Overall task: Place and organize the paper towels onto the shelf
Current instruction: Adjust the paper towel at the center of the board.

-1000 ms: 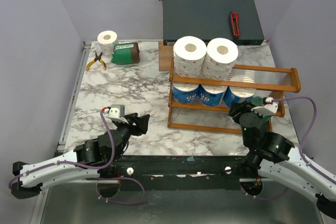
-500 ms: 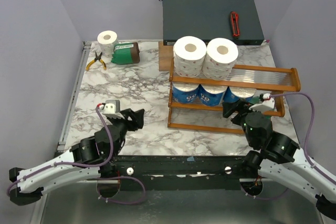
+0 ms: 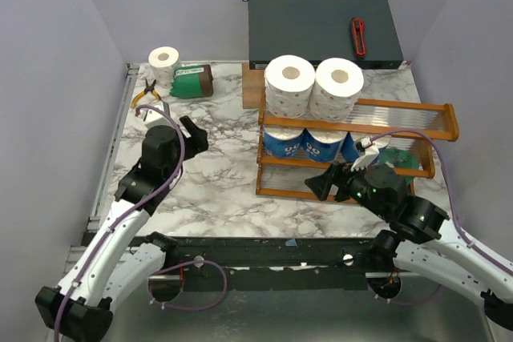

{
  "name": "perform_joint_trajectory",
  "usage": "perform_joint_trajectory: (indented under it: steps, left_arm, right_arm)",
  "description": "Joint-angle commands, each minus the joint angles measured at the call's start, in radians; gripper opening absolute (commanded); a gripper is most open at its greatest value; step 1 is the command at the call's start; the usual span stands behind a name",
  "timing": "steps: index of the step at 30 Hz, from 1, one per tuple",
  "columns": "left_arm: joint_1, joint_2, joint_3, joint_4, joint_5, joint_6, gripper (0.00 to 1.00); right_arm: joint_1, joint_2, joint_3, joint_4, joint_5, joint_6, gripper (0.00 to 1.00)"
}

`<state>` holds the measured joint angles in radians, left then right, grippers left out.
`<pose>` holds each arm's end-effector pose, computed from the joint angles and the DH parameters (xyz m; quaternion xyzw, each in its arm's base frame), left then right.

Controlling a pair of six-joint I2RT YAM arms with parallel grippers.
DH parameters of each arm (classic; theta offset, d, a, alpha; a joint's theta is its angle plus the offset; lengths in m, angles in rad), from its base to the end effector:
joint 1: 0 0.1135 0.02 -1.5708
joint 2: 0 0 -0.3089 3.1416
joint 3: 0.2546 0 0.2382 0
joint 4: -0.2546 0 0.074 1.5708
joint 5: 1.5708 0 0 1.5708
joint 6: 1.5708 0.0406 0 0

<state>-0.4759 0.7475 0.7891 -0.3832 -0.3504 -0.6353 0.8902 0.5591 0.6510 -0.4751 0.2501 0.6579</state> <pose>0.1192 -0.0458 0.3555 -0.1642 0.7939 -0.1785 0.5575 0.0627 0.0615 0.3159 -0.0260 0.8249 0.3141 0.4692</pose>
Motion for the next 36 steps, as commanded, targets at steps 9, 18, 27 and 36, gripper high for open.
perform_joint_trajectory:
  steps: [9, 18, 27, 36]
  left_arm:
    - [0.378, 0.18, 0.024, 0.183, 0.57, -0.157, 0.76]
    - [0.408, 0.205, -0.059, 0.363, 0.836, -0.185, 0.78]
    - [0.227, 0.064, -0.046, 0.434, 0.748, 0.035, 0.77]
    - [-0.012, 0.154, 0.136, 0.293, 0.52, 0.177, 0.77]
  right_arm:
    - [0.001, -0.093, -0.096, 0.085, -0.182, 0.013, 0.88]
    - [0.001, -0.154, -0.153, 0.089, -0.091, 0.074, 0.88]
    - [0.002, -0.152, -0.159, 0.084, -0.029, 0.093, 0.88]
    - [0.001, -0.14, -0.134, 0.072, -0.035, 0.098, 0.88]
